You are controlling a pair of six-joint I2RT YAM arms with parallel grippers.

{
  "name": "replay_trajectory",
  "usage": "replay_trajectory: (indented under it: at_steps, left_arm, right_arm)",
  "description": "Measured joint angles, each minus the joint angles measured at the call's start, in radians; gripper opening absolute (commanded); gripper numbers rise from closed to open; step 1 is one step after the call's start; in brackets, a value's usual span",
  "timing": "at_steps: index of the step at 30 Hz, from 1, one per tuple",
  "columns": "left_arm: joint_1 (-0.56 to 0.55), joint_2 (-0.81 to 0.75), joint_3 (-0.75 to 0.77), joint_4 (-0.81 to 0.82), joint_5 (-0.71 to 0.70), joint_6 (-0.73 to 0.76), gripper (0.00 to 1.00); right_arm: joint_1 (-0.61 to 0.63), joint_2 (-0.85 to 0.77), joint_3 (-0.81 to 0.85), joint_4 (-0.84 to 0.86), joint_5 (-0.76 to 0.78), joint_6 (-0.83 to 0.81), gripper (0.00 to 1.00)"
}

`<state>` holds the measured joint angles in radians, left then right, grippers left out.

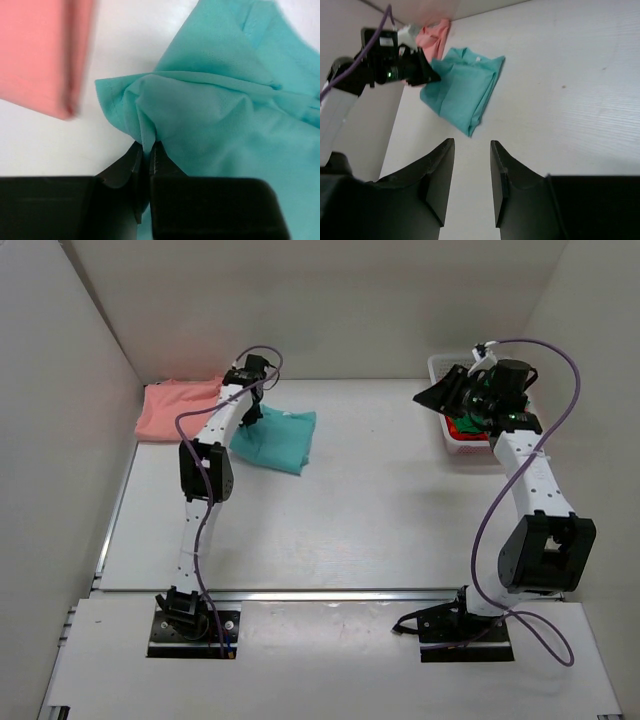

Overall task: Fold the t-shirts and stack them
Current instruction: Put the neatly folded tshirt into the corner of the board with the left arm

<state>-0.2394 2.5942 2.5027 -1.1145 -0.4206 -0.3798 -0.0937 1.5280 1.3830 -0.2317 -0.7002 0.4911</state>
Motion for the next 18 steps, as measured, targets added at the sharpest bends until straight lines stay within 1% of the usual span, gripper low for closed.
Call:
replay_trajectory:
  at_steps: [2,6,14,18]
  left_arm:
    - [0.024,0.0,0.054,0.01,-0.039,0.033,0.0]
    - [0.069,-0.008,0.124,0.07,-0.092,0.084,0.0]
    - [0.136,-0.034,0.124,0.233,-0.114,0.172,0.0]
    - [0.154,-0.043,0.124,0.271,-0.111,0.19,0.0]
  right_arm:
    - [0.031,-0.031,-0.035,0.002,-0.007,0.003,0.29]
    - [0.073,-0.077,-0.09,0.007,-0.026,0.014,0.27]
    - [0.115,-0.084,-0.135,0.026,-0.026,0.033,0.28]
    - [0.125,-0.09,-0.162,0.036,-0.025,0.041,0.28]
